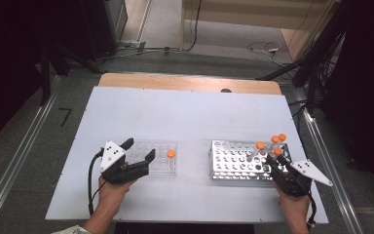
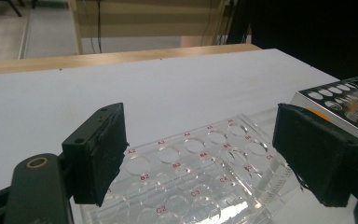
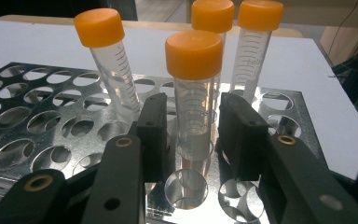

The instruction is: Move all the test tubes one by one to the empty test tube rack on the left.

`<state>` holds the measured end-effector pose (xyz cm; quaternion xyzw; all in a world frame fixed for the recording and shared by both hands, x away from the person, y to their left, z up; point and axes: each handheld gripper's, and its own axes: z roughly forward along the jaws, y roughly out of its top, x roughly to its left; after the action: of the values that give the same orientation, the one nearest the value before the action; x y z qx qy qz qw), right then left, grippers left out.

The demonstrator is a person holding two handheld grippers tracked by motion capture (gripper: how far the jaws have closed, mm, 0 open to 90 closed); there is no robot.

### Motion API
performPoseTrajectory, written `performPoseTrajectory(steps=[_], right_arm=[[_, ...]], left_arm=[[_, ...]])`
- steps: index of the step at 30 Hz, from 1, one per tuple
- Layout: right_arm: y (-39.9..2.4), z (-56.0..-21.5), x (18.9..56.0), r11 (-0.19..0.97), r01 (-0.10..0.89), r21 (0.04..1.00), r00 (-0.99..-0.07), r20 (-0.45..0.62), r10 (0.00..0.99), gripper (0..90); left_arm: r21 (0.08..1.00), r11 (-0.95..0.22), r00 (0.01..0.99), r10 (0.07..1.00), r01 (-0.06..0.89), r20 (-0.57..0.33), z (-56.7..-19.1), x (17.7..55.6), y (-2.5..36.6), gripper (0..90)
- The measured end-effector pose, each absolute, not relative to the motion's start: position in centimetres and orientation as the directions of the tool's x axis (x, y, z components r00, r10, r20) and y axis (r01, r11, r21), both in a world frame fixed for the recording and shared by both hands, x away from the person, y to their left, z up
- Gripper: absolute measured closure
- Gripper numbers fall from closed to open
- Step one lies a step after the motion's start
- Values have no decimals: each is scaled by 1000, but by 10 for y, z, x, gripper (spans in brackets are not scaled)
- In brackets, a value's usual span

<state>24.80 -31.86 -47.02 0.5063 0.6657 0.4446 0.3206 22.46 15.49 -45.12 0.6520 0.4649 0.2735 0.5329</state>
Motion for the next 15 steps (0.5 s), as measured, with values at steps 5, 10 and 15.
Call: performPoseTrajectory(steps=[5, 10, 15], right_arm=[[-318, -471, 248, 105, 390, 915, -279, 9, 960, 689], [-319, -469, 248, 101, 380, 919, -274, 7, 962, 711], [-318, -465, 245, 96, 356, 930, -266, 2, 964, 713]], left_arm=[[949, -2, 410, 902, 316, -135, -451, 225, 155, 154], [948, -4, 411, 902, 318, -134, -451, 225, 155, 154], [948, -5, 413, 901, 318, -133, -451, 225, 155, 155]])
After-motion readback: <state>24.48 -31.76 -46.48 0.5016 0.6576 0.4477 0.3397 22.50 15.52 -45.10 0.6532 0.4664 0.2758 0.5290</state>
